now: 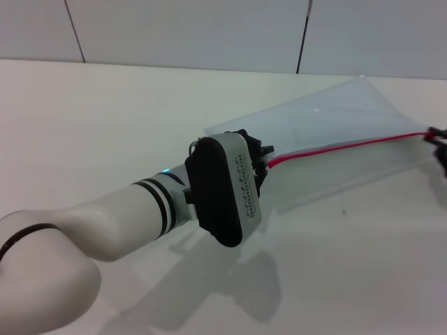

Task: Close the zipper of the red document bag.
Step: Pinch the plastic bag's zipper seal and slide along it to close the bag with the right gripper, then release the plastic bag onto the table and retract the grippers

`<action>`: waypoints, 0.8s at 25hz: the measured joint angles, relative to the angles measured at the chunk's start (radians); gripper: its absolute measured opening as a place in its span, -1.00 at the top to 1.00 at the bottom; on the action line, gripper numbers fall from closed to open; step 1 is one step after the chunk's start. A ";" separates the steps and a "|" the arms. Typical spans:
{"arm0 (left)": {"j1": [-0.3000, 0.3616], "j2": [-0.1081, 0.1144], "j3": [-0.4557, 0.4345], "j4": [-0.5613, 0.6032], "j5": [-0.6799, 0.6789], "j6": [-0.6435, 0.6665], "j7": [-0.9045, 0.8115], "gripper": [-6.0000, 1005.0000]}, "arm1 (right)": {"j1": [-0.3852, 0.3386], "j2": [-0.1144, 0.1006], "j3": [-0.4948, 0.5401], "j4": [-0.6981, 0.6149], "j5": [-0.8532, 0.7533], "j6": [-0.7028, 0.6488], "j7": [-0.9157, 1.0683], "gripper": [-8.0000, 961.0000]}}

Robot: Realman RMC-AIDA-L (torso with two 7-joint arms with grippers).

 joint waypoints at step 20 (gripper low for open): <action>0.029 -0.018 0.052 -0.203 -0.132 -0.614 -0.029 0.58 | -0.091 0.005 0.097 0.108 0.626 0.006 0.000 0.51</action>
